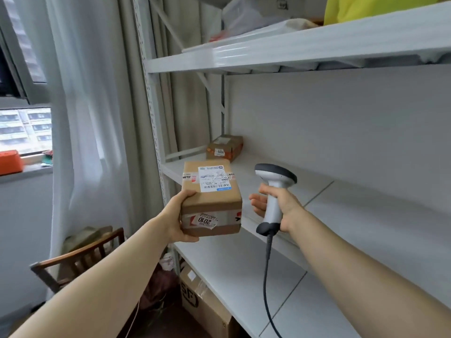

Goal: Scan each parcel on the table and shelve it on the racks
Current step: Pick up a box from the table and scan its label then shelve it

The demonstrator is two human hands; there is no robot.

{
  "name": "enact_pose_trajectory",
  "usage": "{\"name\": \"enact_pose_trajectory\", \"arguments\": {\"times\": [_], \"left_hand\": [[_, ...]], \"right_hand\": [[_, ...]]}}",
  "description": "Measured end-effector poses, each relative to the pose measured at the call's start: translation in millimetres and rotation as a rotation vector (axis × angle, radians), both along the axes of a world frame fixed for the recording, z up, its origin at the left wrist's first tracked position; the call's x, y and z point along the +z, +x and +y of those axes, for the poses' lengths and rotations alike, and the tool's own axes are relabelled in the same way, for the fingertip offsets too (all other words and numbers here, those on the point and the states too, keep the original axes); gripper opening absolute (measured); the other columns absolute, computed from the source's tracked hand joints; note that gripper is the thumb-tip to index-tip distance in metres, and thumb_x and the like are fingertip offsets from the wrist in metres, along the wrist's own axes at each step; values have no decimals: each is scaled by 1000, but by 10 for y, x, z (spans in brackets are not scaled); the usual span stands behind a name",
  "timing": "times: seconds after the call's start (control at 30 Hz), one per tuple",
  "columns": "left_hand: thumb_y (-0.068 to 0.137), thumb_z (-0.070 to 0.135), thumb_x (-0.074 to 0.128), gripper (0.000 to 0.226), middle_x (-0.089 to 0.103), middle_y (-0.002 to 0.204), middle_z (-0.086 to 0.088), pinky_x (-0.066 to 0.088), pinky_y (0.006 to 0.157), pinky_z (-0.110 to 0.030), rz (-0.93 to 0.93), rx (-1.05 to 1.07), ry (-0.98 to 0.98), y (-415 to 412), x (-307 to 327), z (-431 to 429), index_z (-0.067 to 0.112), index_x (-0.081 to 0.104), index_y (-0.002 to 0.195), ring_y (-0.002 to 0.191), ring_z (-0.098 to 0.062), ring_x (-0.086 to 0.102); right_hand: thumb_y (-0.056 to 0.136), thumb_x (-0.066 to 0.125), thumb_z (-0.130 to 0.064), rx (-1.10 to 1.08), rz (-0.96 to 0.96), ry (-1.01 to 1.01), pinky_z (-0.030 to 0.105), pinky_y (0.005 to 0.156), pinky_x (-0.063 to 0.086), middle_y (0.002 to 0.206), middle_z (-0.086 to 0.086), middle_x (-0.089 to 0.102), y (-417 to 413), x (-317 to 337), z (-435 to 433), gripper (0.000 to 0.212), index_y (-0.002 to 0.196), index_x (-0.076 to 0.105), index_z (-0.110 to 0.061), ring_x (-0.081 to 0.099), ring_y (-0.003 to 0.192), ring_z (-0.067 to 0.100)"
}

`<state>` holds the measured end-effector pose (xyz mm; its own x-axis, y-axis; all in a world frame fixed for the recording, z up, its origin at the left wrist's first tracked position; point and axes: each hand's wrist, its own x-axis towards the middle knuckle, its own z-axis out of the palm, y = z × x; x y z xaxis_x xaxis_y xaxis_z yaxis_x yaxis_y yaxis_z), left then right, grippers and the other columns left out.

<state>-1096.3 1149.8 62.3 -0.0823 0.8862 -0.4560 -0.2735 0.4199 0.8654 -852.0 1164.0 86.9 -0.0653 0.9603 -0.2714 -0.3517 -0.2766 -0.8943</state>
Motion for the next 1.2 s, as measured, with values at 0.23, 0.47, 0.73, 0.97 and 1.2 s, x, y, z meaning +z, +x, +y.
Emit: {"name": "enact_pose_trajectory", "arguments": {"times": [0.23, 0.47, 0.73, 0.97, 1.2], "left_hand": [[74, 53, 68, 51, 68, 108, -18, 44, 94, -61, 19, 77, -56, -162, -57, 936, 18, 57, 110, 103, -37, 60], [74, 54, 66, 52, 69, 99, -16, 48, 90, -54, 33, 52, -96, -442, -160, 1728, 16, 57, 109, 98, -34, 62], [69, 58, 68, 62, 72, 91, -14, 52, 71, -44, 9, -38, -109, -895, -218, 2737, 15, 59, 113, 88, -32, 65], [56, 76, 67, 111, 41, 143, -14, 45, 96, -54, 243, 293, 25, -944, -267, 3475, 33, 23, 149, 126, -38, 45], [51, 84, 67, 135, -42, 148, -10, 10, 109, -69, 1039, -28, 235, -511, -280, 3693, 44, -19, 147, 139, -32, -36]], "right_hand": [[87, 68, -21, 56, 23, -62, 37, 81, 56, 84, 17, 74, -230, -183, 1110, 20, 94, 60, -4, 73, 73, 26], [86, 70, -23, 125, -12, -90, 35, 77, 56, 104, 22, 69, -593, -346, 1812, 22, 93, 62, -4, 67, 97, 31], [86, 71, -18, 43, -25, -118, 22, 51, 55, 88, 17, 73, -1007, -461, 2439, 25, 105, 65, -4, 69, 75, 23], [86, 69, -16, -31, -10, -165, 20, 47, 51, 83, 14, 74, -982, -583, 2748, 13, 86, 68, -4, 69, 63, 19], [89, 65, -15, -65, 34, -187, 22, 52, 56, 84, 16, 74, -933, -715, 2868, 11, 89, 66, -4, 70, 64, 21]]}}
